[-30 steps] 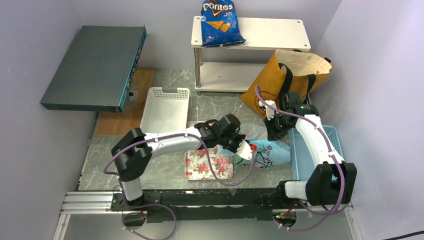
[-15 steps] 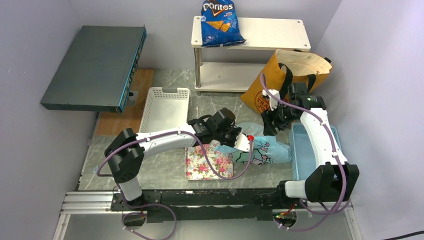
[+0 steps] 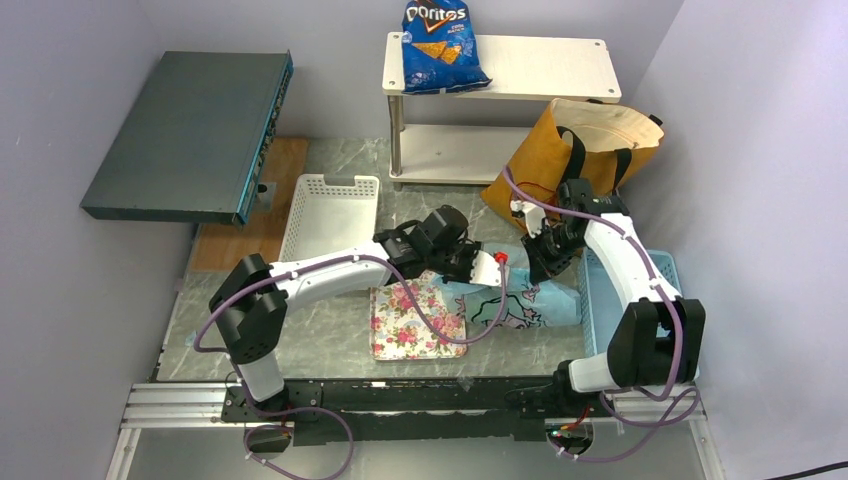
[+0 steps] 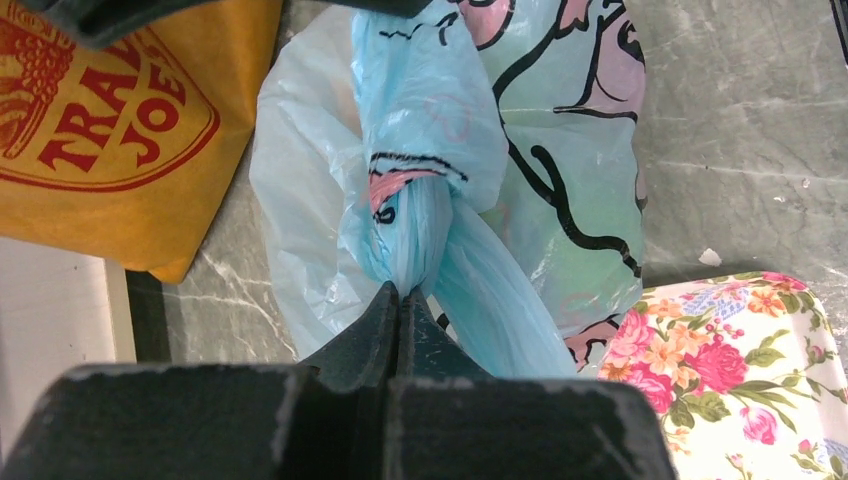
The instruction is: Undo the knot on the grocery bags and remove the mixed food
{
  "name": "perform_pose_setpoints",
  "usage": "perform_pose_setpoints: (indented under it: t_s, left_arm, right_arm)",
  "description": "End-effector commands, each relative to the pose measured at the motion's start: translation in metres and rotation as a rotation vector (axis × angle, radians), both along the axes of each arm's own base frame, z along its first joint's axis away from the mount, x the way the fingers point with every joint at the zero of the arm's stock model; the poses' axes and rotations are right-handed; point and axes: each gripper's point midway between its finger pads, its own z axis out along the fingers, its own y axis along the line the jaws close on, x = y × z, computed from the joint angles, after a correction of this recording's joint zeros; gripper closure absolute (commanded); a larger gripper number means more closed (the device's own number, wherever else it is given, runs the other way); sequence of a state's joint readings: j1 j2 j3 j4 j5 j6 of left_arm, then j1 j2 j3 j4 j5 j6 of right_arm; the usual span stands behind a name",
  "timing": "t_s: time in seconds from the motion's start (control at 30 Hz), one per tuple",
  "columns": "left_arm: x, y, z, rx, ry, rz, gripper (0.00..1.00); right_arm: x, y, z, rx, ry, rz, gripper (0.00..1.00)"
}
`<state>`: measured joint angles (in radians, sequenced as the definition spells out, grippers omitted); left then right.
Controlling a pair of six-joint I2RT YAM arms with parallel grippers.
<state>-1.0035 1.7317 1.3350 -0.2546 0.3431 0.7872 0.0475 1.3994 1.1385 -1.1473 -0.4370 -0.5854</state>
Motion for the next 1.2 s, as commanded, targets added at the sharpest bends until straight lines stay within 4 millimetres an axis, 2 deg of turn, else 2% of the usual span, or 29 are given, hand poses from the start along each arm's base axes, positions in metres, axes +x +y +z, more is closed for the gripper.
perform_pose_setpoints:
  t_s: [0.0,0.07,0.23,0.43,0.6,0.87,1.03,1.1,1.17]
  left_arm:
    - [0.013,-0.002,0.020,-0.064,0.039,0.043,1.00]
    - [0.016,0.005,0.023,-0.074,0.062,0.071,1.00]
    - [0.023,0.035,0.023,-0.087,0.103,0.141,1.00]
    - [0.038,0.075,0.012,-0.063,0.148,0.241,1.00]
    - [0.049,0.102,0.006,-0.061,0.164,0.317,1.00]
    - [0.063,0.134,-0.007,-0.054,0.210,0.406,1.00]
    - [0.077,0.153,-0.013,-0.110,0.315,0.517,1.00]
    - [0.077,0.155,-0.013,-0.141,0.372,0.540,1.00]
    - [0.069,0.145,-0.008,-0.182,0.419,0.515,1.00]
  right_arm:
    - [0.024,-0.027,0.002,-0.137,-0.124,-0.009,1.00]
    - [0.034,-0.038,0.009,-0.161,-0.162,-0.033,1.00]
    - [0.058,-0.083,0.026,-0.201,-0.210,-0.137,1.00]
    - [0.063,-0.114,0.022,-0.248,-0.223,-0.167,1.00]
    - [0.060,-0.133,0.017,-0.276,-0.224,-0.188,1.00]
    - [0.057,-0.160,0.012,-0.298,-0.218,-0.231,1.00]
    - [0.056,-0.174,0.011,-0.304,-0.223,-0.266,1.00]
    - [0.055,-0.168,0.012,-0.253,-0.226,-0.266,1.00]
    - [0.054,-0.152,0.018,-0.171,-0.237,-0.248,1.00]
